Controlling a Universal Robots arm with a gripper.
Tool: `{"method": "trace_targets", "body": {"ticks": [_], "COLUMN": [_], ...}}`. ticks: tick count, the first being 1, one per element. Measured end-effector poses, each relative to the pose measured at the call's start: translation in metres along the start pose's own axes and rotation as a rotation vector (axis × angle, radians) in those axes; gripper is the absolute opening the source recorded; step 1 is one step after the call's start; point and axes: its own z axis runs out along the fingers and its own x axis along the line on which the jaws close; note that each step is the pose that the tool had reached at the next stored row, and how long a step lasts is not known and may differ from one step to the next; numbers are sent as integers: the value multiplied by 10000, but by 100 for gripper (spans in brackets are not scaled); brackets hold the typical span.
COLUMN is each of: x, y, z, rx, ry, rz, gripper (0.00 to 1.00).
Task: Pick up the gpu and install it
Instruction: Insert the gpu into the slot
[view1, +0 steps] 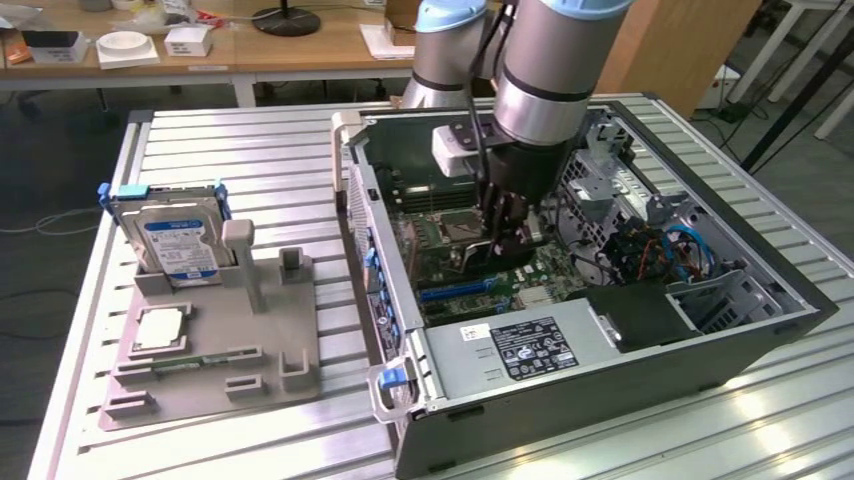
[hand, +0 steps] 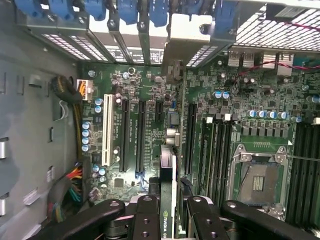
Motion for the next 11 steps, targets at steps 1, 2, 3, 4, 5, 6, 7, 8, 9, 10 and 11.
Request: {"method": "trace_targets", "body": {"ticks": [1,2,3,4,5,6,7,8,9,10,11], "x": [-5,-12,-18,-25,-33,-40,-47,-50,-53,-56,-60], "y": [1,1,3,8,19,33,46,54,60,66,74], "z": [19,37,55,73,91,107,116,120,122,126,134], "rx": [2,4,6,11,19,33,51,56,58,64,85], "ry": [-1,-1,0,-1,0,0,2,2,3,3,1], "rz": [0,-1,-1,-1,-1,-1,-2,-1,-1,-1,-2], "gripper": [26,26,26,26,26,26,26,26,26,26,26]}}
